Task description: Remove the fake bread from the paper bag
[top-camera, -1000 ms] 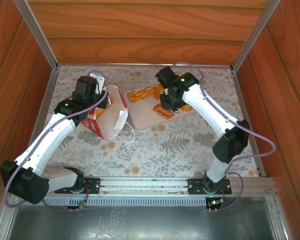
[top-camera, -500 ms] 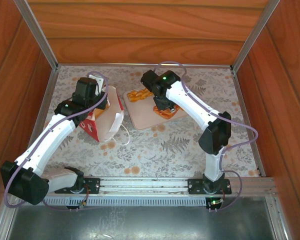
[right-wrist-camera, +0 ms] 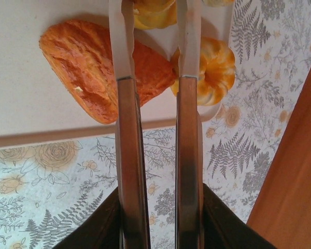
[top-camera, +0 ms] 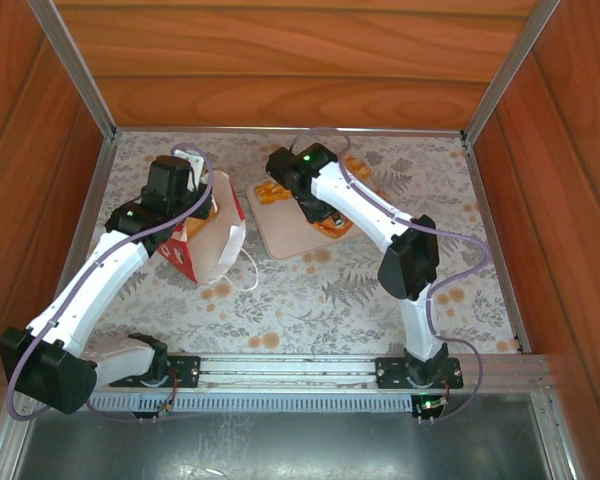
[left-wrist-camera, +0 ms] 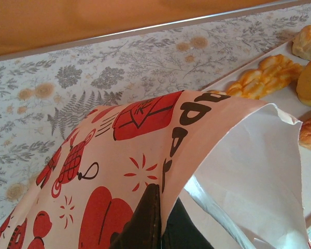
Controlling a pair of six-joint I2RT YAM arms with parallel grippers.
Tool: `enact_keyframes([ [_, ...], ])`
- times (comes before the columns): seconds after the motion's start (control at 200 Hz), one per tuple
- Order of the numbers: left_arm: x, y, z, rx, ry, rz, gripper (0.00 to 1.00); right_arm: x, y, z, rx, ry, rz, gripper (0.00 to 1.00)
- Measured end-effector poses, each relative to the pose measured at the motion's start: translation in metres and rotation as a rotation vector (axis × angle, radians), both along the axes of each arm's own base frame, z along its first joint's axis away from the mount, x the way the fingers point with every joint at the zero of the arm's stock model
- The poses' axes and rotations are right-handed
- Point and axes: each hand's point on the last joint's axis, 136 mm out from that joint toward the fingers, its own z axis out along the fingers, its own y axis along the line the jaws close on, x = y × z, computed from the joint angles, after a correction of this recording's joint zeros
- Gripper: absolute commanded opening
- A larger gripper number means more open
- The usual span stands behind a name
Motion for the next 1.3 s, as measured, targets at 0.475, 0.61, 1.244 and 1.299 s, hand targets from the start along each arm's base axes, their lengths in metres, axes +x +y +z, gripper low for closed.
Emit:
enact_keyframes([
  [0.475,0.0,0.001,0.0,-0.001,-0.001,0.002,0.0,0.006,0.015,-0.003,-0.082,-0.016,0.048,0.33],
  [0.61,0.0,0.001,0.0,-0.001,-0.001,0.003,0.0,0.005,0.019,-0.001,-0.077,-0.021,0.058,0.33],
  [1.244,0.0,0.002,0.002,-0.003,-0.005,0.006,0.0,0.006,0.037,0.003,-0.012,-0.04,0.083,0.32],
  [1.299,0.0,0.002,0.002,-0.003,-0.005,0.006,0.0,0.007,0.04,0.005,-0.002,-0.048,0.086,0.32],
])
